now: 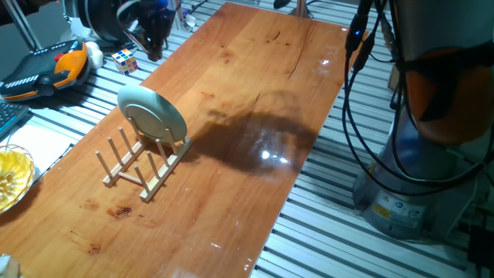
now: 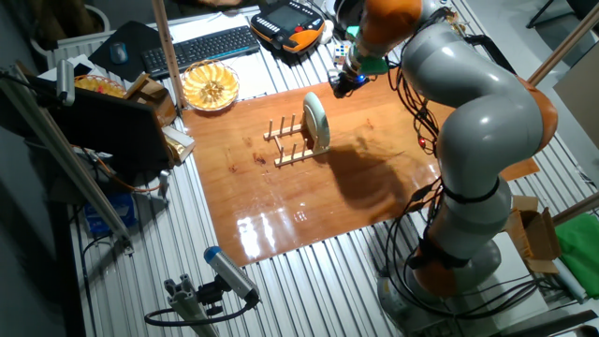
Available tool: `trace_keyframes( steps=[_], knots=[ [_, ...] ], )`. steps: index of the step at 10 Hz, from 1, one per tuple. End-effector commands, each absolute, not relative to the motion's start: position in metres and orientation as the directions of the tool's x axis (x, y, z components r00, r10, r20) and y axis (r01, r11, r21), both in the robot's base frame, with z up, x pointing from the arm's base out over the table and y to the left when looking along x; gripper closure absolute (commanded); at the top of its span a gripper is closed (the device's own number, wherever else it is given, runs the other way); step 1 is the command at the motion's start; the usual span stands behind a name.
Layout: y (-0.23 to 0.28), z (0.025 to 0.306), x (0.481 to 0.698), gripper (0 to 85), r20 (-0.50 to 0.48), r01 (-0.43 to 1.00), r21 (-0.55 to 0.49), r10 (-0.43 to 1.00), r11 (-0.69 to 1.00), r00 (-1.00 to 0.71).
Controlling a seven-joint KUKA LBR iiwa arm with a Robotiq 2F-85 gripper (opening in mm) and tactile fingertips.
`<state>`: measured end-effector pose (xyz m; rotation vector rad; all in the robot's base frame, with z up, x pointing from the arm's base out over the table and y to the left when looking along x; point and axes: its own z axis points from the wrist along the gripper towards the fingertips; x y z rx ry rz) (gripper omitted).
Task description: Put the dish on the dish rack
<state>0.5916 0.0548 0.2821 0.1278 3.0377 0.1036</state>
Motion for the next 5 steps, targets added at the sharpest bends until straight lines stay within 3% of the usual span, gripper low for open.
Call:
trace_keyframes(
  steps=[1, 5],
  knots=[
    [0.0532, 0.2821, 0.5903, 84.3, -0.093, 0.08, 0.029, 0.083, 0.996, -0.992],
    [0.0489, 0.2796, 0.5864, 84.3, -0.073, 0.079, 0.011, 0.079, 0.997, -0.994]
  ],
)
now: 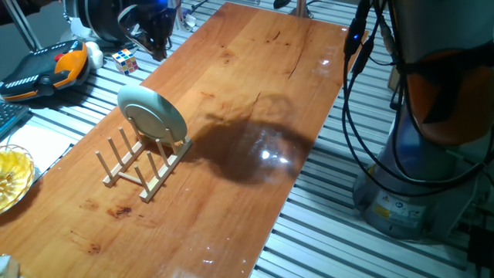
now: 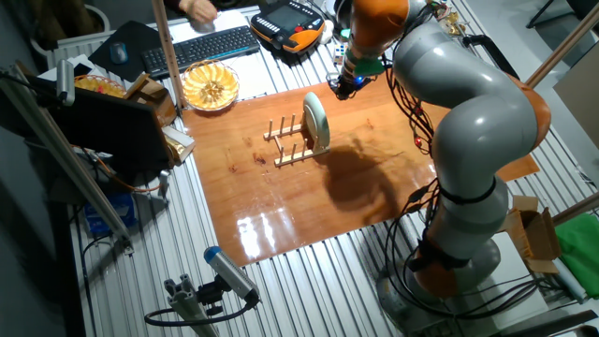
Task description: Put the dish on the dish rack
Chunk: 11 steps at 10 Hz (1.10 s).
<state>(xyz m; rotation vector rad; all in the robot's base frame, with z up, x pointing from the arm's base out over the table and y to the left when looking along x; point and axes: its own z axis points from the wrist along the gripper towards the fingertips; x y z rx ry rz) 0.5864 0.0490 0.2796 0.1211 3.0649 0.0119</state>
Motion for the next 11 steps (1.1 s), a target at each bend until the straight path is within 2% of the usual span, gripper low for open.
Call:
trace_keyframes(
  steps=[1, 6, 11],
  knots=[
    [0.0482, 0.279, 0.5857, 84.3, -0.066, 0.082, 0.01, 0.082, 0.997, -0.994],
    [0.0474, 0.2777, 0.5856, 84.3, 0.011, 0.073, -0.038, 0.074, 0.997, -0.997],
    [0.0469, 0.2775, 0.5855, 84.3, 0.058, 0.076, 0.002, 0.076, 0.997, -0.995]
  ],
)
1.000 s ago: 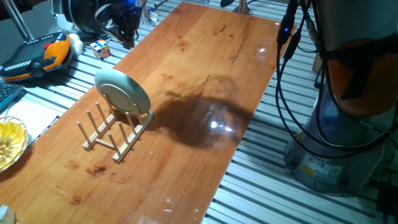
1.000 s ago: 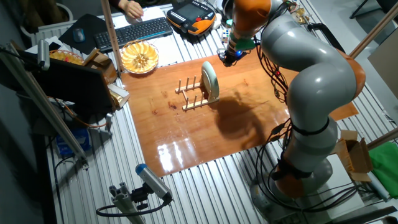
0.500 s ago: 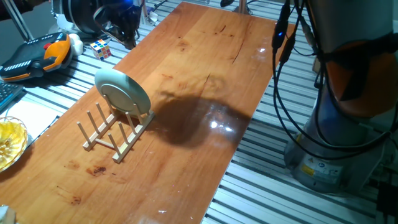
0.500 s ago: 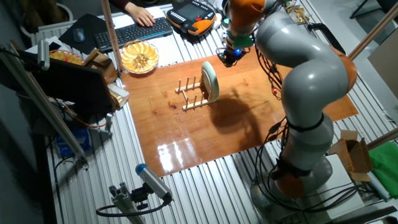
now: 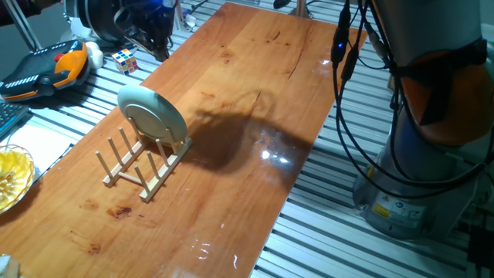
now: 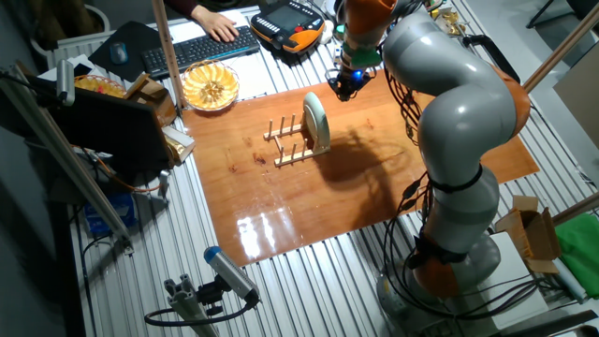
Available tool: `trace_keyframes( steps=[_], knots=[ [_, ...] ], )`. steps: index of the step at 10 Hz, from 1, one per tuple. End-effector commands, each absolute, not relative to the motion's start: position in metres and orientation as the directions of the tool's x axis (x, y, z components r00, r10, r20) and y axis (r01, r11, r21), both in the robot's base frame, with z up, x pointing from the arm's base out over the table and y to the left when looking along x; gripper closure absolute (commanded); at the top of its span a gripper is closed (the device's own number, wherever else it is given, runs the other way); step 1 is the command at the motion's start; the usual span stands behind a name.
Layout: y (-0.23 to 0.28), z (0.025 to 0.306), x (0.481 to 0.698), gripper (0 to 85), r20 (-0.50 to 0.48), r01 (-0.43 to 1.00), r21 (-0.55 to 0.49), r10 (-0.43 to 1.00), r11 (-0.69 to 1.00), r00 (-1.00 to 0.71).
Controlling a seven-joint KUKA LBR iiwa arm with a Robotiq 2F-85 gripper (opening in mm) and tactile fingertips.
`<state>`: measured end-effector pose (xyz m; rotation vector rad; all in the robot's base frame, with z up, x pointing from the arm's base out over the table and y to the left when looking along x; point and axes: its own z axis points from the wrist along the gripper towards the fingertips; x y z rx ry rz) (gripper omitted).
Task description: Put the dish on the dish rack
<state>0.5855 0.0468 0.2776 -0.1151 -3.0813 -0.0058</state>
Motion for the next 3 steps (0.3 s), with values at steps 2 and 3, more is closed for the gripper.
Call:
trace_keyframes(
  steps=[2, 3],
  knots=[
    [0.0469, 0.2779, 0.5855, 84.3, 0.058, 0.065, 0.002, 0.065, 0.998, -0.996],
    [0.0471, 0.2782, 0.5855, 84.3, 0.058, 0.064, 0.004, 0.063, 0.998, -0.996]
  ],
)
